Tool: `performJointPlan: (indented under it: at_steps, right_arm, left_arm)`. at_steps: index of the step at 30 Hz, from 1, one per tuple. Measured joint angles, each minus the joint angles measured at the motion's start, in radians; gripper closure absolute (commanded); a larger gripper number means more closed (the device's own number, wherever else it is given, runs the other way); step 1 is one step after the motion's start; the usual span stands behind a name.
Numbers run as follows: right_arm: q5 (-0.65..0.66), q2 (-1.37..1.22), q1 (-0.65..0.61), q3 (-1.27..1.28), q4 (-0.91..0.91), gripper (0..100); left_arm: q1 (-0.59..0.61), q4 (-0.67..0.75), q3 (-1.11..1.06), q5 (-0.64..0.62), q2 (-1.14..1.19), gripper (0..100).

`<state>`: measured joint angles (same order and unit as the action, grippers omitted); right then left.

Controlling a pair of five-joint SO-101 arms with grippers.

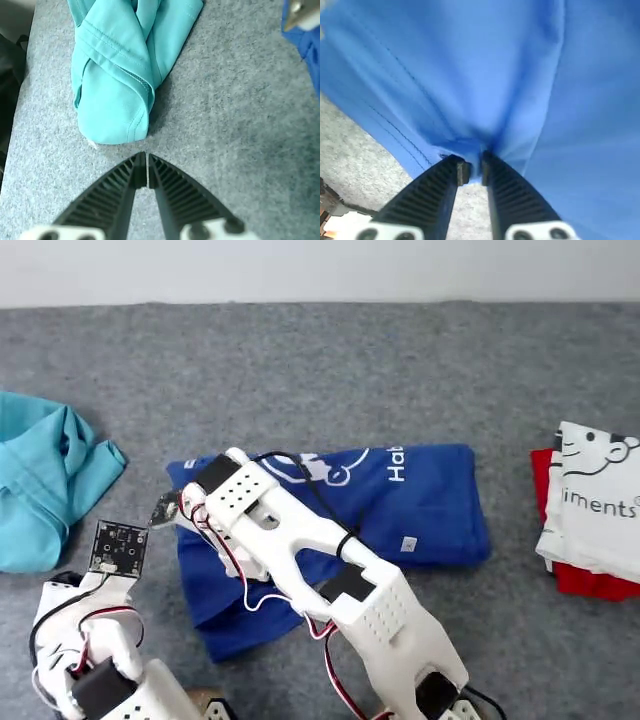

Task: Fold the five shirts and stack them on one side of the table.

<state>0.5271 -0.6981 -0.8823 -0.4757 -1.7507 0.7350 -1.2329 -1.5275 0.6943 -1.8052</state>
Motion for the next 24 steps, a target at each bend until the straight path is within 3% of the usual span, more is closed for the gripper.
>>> performJointPlan:
  at_steps: [17, 24]
  right_arm:
    - [0.029, 0.212, -0.003, 0.296, 0.0, 96.7]
    - [-0.008, 0.212, -0.025, 0.296, 0.026, 77.2]
  left_arm:
    - [0.0, 0.0, 0.0, 0.0, 0.0, 99]
    - [-0.035, 0.0, 0.0, 0.0, 0.0, 99]
